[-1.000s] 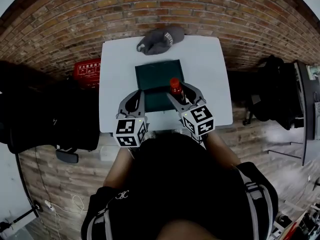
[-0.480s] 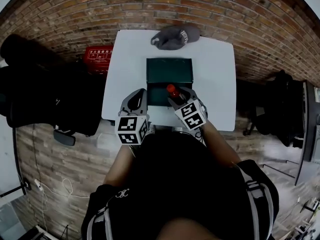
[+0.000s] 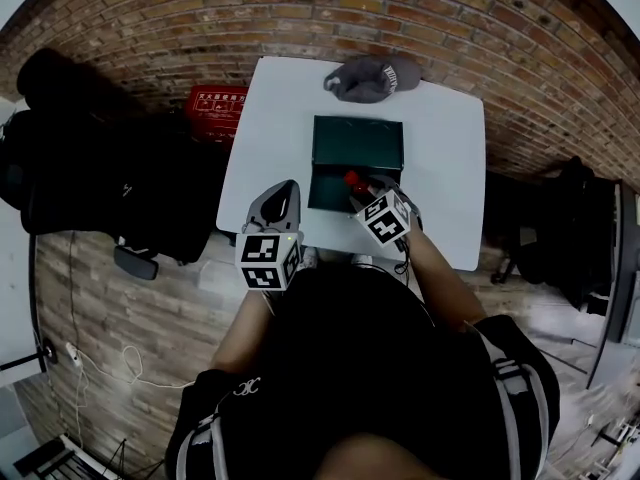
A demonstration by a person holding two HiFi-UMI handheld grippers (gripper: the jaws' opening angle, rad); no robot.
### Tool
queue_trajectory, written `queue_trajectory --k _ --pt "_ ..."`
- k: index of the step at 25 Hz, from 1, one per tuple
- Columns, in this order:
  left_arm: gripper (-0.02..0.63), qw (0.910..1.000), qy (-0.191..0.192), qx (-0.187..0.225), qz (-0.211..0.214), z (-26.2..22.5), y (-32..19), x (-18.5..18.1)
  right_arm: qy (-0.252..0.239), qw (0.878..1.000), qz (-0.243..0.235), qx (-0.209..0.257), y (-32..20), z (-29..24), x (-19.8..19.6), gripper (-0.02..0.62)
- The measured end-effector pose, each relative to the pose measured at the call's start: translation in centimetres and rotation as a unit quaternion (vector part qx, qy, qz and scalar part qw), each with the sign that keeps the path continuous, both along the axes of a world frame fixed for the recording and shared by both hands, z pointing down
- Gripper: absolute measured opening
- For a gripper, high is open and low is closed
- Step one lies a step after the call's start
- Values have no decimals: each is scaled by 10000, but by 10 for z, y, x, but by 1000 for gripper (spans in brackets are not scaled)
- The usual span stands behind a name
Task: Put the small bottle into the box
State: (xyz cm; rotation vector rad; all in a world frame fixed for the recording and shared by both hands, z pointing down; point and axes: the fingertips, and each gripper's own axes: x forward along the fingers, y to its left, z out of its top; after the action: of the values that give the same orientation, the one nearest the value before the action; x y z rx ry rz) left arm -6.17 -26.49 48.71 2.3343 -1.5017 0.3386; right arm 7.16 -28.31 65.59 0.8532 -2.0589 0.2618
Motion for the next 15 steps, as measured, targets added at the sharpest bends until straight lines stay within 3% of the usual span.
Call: queue_trajectory --k 6,15 --pt "14 9999 -55 -30 -157 3 2 -21 335 9994 111 -51 -8 22 2 213" --pt "14 9992 -29 -119 -393 6 -4 -43 982 9929 -262 -615 -4 61 -3 215"
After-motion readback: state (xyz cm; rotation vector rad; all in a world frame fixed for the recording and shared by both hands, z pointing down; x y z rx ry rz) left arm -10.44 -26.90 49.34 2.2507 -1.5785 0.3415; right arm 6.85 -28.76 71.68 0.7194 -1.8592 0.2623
